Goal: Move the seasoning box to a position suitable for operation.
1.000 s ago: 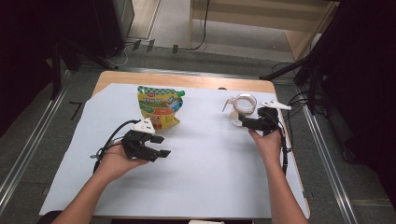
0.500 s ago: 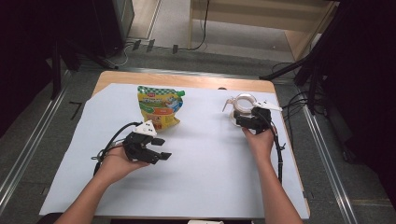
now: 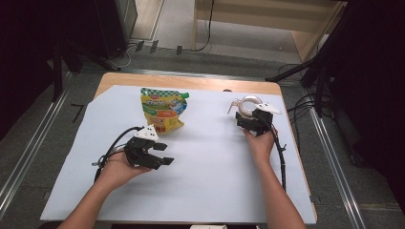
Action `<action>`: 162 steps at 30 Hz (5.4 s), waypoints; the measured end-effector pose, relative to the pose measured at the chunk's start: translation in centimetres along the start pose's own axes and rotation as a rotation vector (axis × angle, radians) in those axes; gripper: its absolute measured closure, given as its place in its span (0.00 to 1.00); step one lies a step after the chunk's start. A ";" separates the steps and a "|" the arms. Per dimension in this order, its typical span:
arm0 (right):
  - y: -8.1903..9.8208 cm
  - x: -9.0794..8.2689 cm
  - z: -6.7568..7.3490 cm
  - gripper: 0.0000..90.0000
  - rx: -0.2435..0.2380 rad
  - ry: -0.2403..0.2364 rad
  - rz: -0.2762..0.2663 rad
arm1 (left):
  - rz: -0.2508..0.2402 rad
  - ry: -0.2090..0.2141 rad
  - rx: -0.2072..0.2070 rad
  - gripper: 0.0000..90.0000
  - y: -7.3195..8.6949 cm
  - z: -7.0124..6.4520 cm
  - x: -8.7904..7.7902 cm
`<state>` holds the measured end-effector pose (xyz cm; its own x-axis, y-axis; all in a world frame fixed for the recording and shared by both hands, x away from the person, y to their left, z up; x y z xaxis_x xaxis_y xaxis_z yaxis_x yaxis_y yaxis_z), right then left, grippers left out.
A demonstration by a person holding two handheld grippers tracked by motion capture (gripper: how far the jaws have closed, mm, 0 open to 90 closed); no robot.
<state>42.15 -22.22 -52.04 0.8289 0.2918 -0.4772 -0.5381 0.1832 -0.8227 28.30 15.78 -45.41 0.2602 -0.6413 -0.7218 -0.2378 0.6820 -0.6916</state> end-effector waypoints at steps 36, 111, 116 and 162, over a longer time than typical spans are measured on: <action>0.0 0.3 -0.1 0.13 0.013 0.001 -0.015 | 0.001 0.006 -0.004 0.45 0.0 0.0 0.1; 7.3 -9.7 13.0 0.13 -0.297 -0.410 0.182 | -0.016 0.016 -0.075 0.48 -0.2 2.4 0.5; 8.2 -8.8 13.9 0.13 -0.308 -0.426 0.203 | -0.011 0.015 -0.066 0.48 -0.2 2.3 0.5; 8.2 -12.5 11.9 0.09 -0.332 -0.467 0.323 | -0.015 0.025 -0.058 0.48 -0.3 2.0 0.6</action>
<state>25.56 -13.23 -49.18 0.4399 0.6742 -0.5932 -0.6109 -0.2595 -0.7480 30.41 15.88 -45.55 0.2413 -0.6605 -0.7109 -0.2881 0.6508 -0.7025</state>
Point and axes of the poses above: each handheld gripper's, and its own axes: x roughly forward along the jaws, y roughly out of its underside, z roughly to its left, the point moved 1 cm from there along x, roughly forward along the jaws, and after that the axes turned 15 degrees about x, right-handed, at the moved point
